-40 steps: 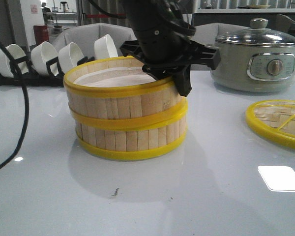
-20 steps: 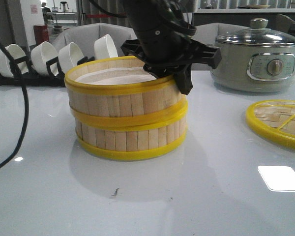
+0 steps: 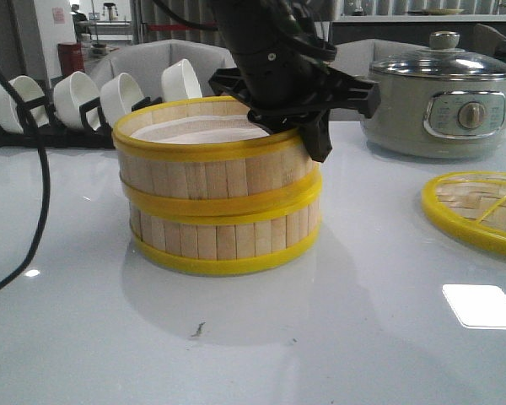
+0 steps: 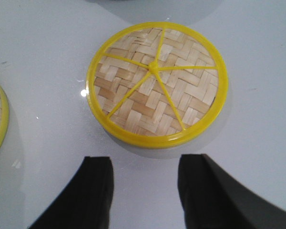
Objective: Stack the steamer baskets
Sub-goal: 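Lower the basket onto the middle basket and open the left gripper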
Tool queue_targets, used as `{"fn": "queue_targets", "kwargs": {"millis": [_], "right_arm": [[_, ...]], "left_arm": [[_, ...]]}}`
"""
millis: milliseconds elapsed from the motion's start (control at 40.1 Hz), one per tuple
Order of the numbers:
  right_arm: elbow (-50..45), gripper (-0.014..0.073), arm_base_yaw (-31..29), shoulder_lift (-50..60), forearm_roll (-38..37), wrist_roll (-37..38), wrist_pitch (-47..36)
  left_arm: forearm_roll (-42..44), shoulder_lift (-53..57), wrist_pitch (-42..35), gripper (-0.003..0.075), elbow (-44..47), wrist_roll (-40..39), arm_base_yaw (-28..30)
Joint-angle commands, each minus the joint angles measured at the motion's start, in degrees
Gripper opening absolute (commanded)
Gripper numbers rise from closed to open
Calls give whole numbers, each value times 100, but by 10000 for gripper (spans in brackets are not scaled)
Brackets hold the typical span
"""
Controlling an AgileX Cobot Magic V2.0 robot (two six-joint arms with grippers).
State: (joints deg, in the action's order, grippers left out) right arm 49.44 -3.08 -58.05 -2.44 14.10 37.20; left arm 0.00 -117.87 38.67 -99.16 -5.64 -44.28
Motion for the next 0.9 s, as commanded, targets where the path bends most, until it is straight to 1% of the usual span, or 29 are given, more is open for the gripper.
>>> {"fn": "queue_targets", "kwargs": {"millis": [0, 224, 524, 598, 648, 723, 823, 873], "right_arm": [[201, 417, -24, 42, -20, -17, -324], [201, 417, -24, 42, -20, -17, -324], [201, 417, -24, 42, -20, -17, -227], [201, 417, -24, 42, -20, -17, -210], [201, 417, -24, 42, -20, -17, -209], [201, 417, -24, 42, -20, -17, -209], [201, 417, -24, 42, -20, -17, -209], [201, 417, -24, 42, -20, -17, -209]], "left_arm": [[-67, 322, -629, 87, -220, 33, -52], [-282, 213, -618, 86, -220, 33, -52], [-283, 213, -547, 87, -220, 33, -52], [-283, 213, -535, 99, -220, 33, -52], [-283, 234, -535, 128, -220, 33, -52], [-283, 252, -535, 207, -233, 33, -52], [-247, 262, -465, 351, -366, 33, -52], [-187, 262, -403, 399, -473, 33, -52]]}}
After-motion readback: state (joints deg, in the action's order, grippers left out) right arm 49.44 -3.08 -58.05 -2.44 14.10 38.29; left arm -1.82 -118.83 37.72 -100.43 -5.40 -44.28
